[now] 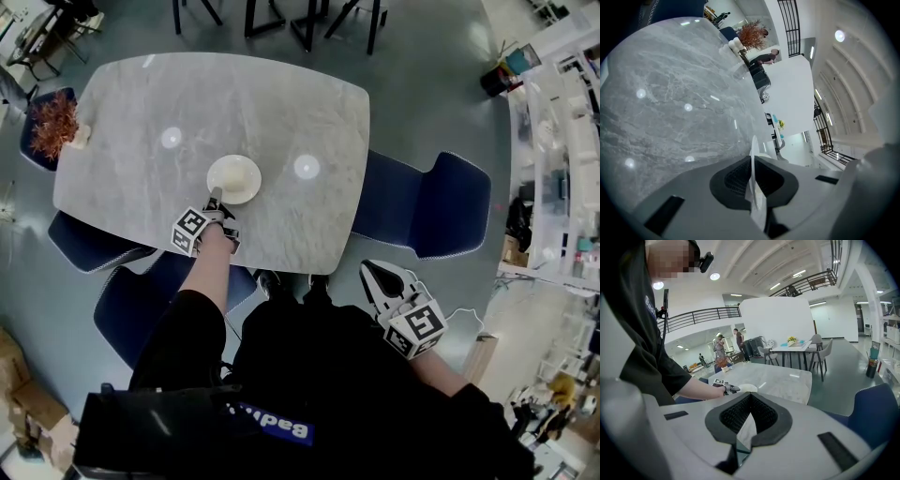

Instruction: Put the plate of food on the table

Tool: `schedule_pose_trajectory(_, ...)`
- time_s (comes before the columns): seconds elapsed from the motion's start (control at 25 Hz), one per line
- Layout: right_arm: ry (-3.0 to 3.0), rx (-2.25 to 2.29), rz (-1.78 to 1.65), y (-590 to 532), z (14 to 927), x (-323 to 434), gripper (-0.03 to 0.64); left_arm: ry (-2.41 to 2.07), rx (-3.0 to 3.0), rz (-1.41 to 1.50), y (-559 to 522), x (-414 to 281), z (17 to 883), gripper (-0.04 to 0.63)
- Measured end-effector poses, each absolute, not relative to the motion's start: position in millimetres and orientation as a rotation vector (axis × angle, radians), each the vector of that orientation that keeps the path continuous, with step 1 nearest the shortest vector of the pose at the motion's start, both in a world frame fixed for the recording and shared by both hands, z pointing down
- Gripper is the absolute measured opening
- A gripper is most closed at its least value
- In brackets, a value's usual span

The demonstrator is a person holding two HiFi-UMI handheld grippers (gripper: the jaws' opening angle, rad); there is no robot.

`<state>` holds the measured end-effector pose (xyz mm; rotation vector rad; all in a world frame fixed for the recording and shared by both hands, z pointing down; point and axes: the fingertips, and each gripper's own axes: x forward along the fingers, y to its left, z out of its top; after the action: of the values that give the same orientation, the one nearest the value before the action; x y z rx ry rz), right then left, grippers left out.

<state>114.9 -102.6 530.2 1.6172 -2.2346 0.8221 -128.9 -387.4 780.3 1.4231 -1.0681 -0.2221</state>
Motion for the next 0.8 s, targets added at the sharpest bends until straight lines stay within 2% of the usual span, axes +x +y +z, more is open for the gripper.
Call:
schedule_pose_trajectory(0.32, -2.228, 1.624, 0.827, -102.7, 532.0, 120.2, 0.009, -1.103, 1.43, -0.194, -388.0, -129.0, 782.7, 0.017)
schedule_pose_trajectory(0.8, -2.226, 1.628, 0.834, -103.3, 534.8, 121.7, 0.009, -1.159, 1.543, 0.008, -386.9, -130.7, 785.1, 0.024)
